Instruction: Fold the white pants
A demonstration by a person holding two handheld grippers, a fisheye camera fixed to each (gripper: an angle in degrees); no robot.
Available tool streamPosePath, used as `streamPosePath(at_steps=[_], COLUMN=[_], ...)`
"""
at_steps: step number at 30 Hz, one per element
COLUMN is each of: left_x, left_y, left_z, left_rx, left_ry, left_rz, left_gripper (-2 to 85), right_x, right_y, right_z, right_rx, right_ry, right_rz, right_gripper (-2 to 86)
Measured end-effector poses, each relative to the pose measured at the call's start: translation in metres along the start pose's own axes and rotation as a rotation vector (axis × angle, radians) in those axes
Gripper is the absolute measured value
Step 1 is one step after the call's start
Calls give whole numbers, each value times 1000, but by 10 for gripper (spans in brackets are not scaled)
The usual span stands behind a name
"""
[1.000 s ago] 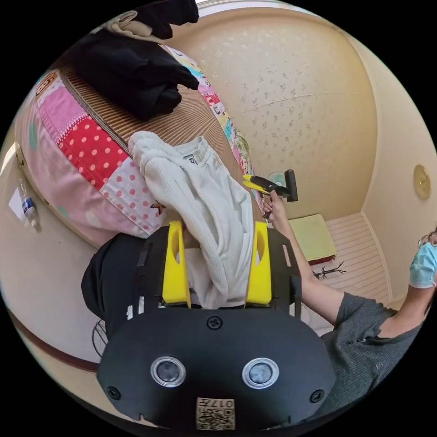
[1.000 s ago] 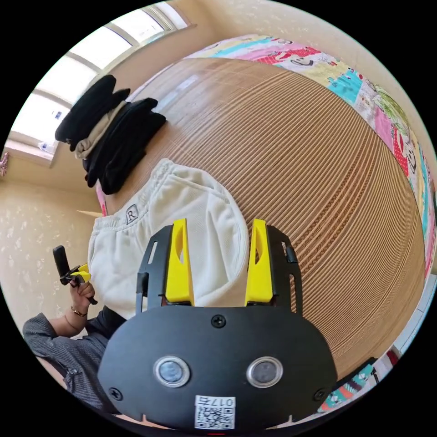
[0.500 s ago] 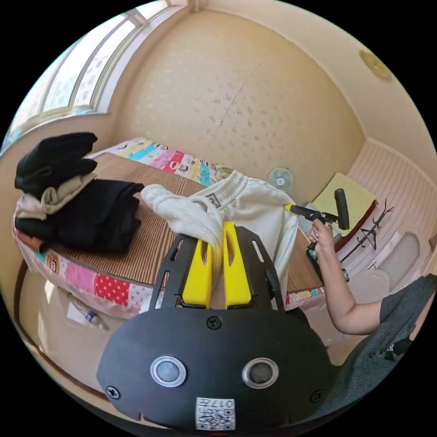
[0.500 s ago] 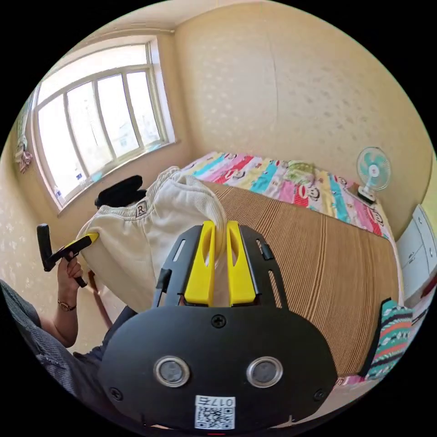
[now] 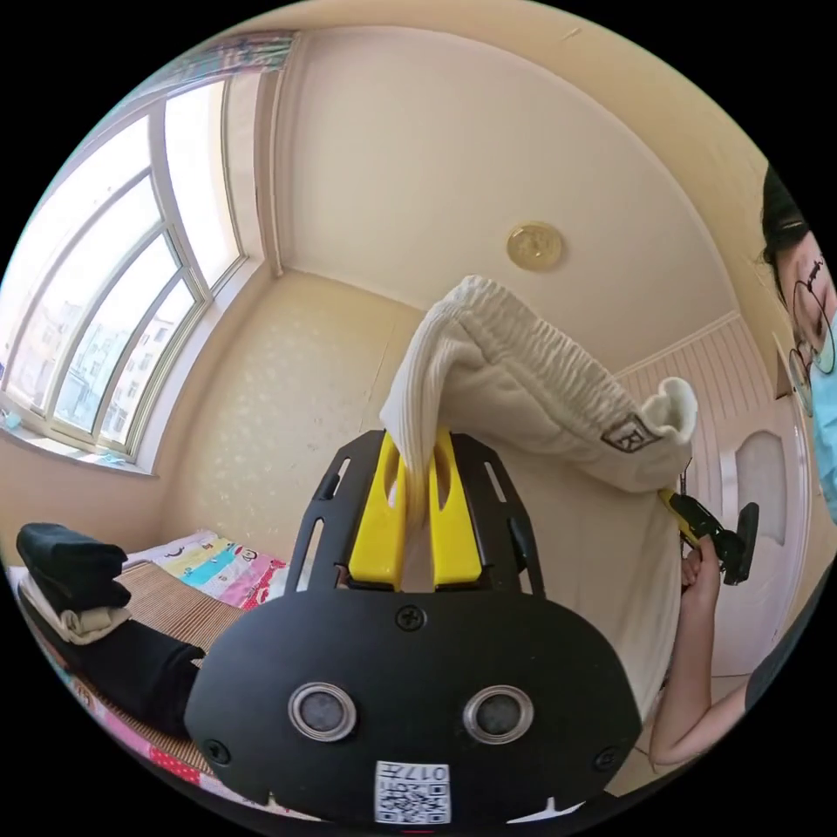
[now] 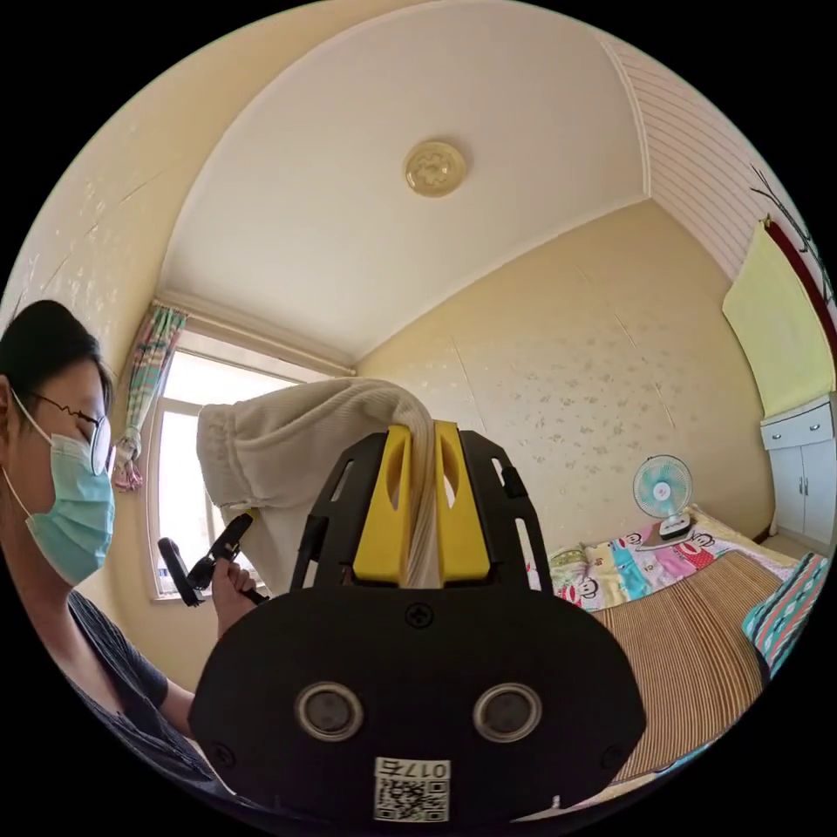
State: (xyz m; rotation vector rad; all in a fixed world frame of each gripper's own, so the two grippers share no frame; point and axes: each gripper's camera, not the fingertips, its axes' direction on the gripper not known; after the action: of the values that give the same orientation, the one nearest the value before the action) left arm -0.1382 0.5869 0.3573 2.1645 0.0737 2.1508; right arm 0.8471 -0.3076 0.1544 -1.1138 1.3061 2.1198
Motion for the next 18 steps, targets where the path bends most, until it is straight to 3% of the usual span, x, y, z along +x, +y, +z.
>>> streamPosePath(at_steps=[5,8,11,13,15,16,18], left_x=[18,11,4,-6,-32,-56,-88], left_y=[33,59,59,51,57,73,108], left_z=[0,30,142,291,408,466,501], left_rx=[43,19,-149,-285,-478,-633,-756], left_ry=[-20,8,1,-40,-116,-174,-230], left_rz=[-10,-34,-20,48,29,-22,-65], left_gripper=[37,36,35,40,52,65,82], right_x=[17,59,124,178,263,279,307], right_y=[19,17,-14,-33,-20,-12,33], right_z=[0,44,171,281,398,413,424], right_rx=[-13,-75,-186,-309,-574,-634,-715], right_ry=[87,118,245,325,371,379,360], right_rz=[-25,1,-9,10,152,192,230], right_gripper=[27,29,35,40,53,58,71])
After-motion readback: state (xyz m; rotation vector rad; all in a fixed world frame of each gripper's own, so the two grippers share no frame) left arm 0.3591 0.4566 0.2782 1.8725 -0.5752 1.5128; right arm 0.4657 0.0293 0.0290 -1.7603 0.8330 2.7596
